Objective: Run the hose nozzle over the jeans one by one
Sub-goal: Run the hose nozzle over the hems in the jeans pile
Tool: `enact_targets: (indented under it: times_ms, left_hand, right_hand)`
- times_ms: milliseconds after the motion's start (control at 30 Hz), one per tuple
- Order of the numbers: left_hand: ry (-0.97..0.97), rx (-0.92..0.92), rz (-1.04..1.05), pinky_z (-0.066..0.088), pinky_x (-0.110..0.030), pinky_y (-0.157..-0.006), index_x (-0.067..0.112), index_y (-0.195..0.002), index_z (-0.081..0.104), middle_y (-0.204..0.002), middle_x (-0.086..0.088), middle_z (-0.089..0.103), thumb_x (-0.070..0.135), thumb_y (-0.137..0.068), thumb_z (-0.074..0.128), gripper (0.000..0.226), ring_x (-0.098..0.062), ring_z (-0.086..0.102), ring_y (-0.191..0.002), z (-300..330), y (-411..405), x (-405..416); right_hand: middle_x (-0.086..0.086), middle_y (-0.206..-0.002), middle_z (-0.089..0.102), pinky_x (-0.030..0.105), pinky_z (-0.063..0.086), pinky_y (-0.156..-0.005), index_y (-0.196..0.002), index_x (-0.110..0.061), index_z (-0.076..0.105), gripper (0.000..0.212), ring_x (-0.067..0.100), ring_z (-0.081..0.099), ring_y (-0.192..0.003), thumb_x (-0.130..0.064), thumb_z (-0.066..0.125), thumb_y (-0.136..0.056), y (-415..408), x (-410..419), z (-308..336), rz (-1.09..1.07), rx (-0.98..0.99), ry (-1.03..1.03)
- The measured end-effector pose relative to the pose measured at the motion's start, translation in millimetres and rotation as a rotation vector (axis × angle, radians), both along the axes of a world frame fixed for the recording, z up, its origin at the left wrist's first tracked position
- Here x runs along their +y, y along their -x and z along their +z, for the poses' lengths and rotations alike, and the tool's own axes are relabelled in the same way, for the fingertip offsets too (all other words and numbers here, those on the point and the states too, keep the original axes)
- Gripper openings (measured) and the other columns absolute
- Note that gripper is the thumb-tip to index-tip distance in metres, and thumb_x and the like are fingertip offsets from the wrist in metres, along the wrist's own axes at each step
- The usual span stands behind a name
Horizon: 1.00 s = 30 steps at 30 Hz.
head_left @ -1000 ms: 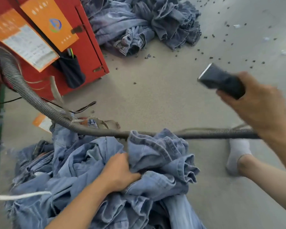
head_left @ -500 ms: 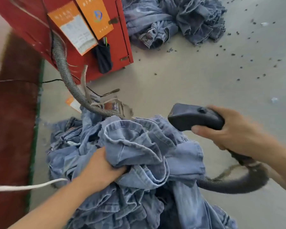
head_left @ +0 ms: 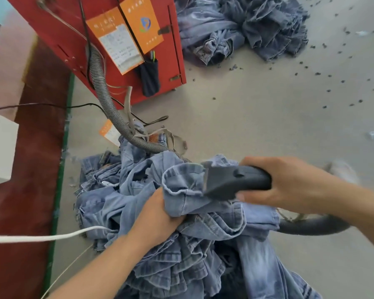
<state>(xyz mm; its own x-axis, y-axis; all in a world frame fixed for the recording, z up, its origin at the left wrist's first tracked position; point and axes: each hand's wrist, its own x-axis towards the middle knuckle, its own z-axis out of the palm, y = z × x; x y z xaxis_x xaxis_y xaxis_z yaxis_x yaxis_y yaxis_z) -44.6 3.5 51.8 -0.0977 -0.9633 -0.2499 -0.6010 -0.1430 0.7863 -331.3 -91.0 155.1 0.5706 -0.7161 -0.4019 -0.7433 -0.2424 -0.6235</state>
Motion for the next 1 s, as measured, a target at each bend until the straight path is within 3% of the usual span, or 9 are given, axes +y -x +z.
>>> enact_targets:
  times_ms: [100, 200, 333, 467, 567, 700, 867, 933, 1000]
  left_hand:
    - [-0.004, 0.017, -0.001, 0.051, -0.016, -0.095, 0.065, -0.115, 0.056, -0.122, 0.030, 0.063, 0.053, -0.083, 0.061, 0.034, 0.009, 0.059, -0.115, -2.5, 3.5, 1.5]
    - [0.019, 0.089, 0.012, 0.050, -0.012, -0.089, 0.066, -0.111, 0.059, -0.118, 0.033, 0.065, 0.052, -0.082, 0.065, 0.033, 0.009, 0.062, -0.111, 1.1, 3.1, 0.9]
    - [-0.011, 0.252, 0.077, 0.057, -0.018, -0.082, 0.047, -0.108, 0.072, -0.107, 0.020, 0.076, 0.046, -0.075, 0.083, 0.035, 0.000, 0.071, -0.102, 8.3, 7.5, -6.2]
    - [0.039, 0.185, 0.092, 0.053, -0.014, -0.079, 0.031, -0.112, 0.072, -0.102, 0.019, 0.075, 0.016, -0.088, 0.080, 0.030, -0.001, 0.070, -0.099, -0.6, 11.2, -4.1]
    - [-0.001, 0.132, 0.045, 0.048, -0.011, -0.085, 0.019, -0.125, 0.064, -0.099, 0.014, 0.067, 0.003, -0.089, 0.073, 0.041, -0.017, 0.067, -0.110, -3.1, 15.5, 2.9]
    - [0.340, 0.117, -0.044, 0.051, -0.020, -0.096, 0.040, -0.117, 0.067, -0.130, 0.013, 0.062, 0.015, -0.084, 0.077, 0.042, -0.009, 0.064, -0.117, 2.3, 20.6, 5.6]
    - [-0.057, 0.390, 0.365, 0.059, -0.029, -0.076, 0.033, -0.085, 0.079, -0.088, 0.012, 0.078, 0.007, -0.087, 0.072, 0.028, -0.003, 0.073, -0.083, 2.1, 21.5, -2.6]
    - [-0.157, 0.578, 0.419, 0.058, -0.023, -0.074, 0.030, -0.092, 0.082, -0.094, 0.002, 0.080, 0.012, -0.085, 0.072, 0.022, -0.011, 0.075, -0.088, 4.2, 20.9, -7.2]
    - [-0.236, 0.815, 0.400, 0.059, -0.036, -0.086, -0.002, -0.117, 0.072, -0.113, -0.024, 0.074, 0.004, -0.093, 0.065, 0.027, -0.034, 0.072, -0.106, 3.6, 21.3, -8.2]
  right_hand:
    - [-0.010, -0.074, 0.066, 0.023, 0.044, -0.054, -0.101, -0.039, 0.059, 0.021, 0.006, 0.062, -0.060, -0.051, 0.072, -0.089, -15.1, -10.6, -15.9, -0.268, -0.021, 0.125]
    - [-0.005, -0.058, 0.065, 0.028, 0.045, -0.045, -0.094, -0.035, 0.061, 0.020, 0.007, 0.056, -0.042, -0.047, 0.076, -0.087, 8.0, -23.3, -12.9, -0.529, -0.177, 0.134]
    - [0.003, -0.056, 0.066, 0.029, 0.046, -0.040, -0.105, -0.040, 0.063, 0.042, 0.015, 0.058, -0.041, -0.067, 0.073, -0.075, 39.3, -14.6, 12.1, -0.307, -0.136, -0.032]
    - [-0.021, -0.076, 0.069, 0.014, 0.046, -0.051, -0.104, -0.046, 0.061, 0.035, 0.001, 0.064, -0.059, -0.067, 0.067, -0.076, 2.0, -0.7, 1.5, -0.024, 0.020, -0.057]
    - [-0.011, -0.071, 0.066, 0.019, 0.041, -0.050, -0.095, -0.040, 0.057, 0.019, 0.004, 0.062, -0.058, -0.050, 0.073, -0.089, -25.7, -10.5, -18.2, -0.270, -0.056, 0.042]
    - [-0.013, -0.057, 0.063, 0.023, 0.043, -0.044, -0.090, -0.034, 0.058, 0.021, 0.006, 0.055, -0.041, -0.046, 0.075, -0.089, 1.1, -26.2, -9.9, -0.473, -0.180, 0.098]
    - [-0.003, -0.060, 0.064, 0.018, 0.044, -0.042, -0.102, -0.039, 0.065, 0.029, 0.009, 0.056, -0.044, -0.053, 0.078, -0.081, 35.4, -9.7, 6.3, -0.266, -0.240, -0.037]
    - [-0.009, -0.071, 0.068, 0.015, 0.045, -0.048, -0.108, -0.039, 0.065, 0.039, 0.005, 0.060, -0.053, -0.061, 0.078, -0.079, 22.8, -8.2, 6.1, -0.139, -0.141, -0.064]
    - [-0.015, -0.080, 0.070, 0.018, 0.048, -0.059, -0.103, -0.039, 0.064, 0.032, 0.004, 0.064, -0.067, -0.058, 0.075, -0.080, -0.5, -5.7, -5.7, -0.047, -0.060, -0.048]
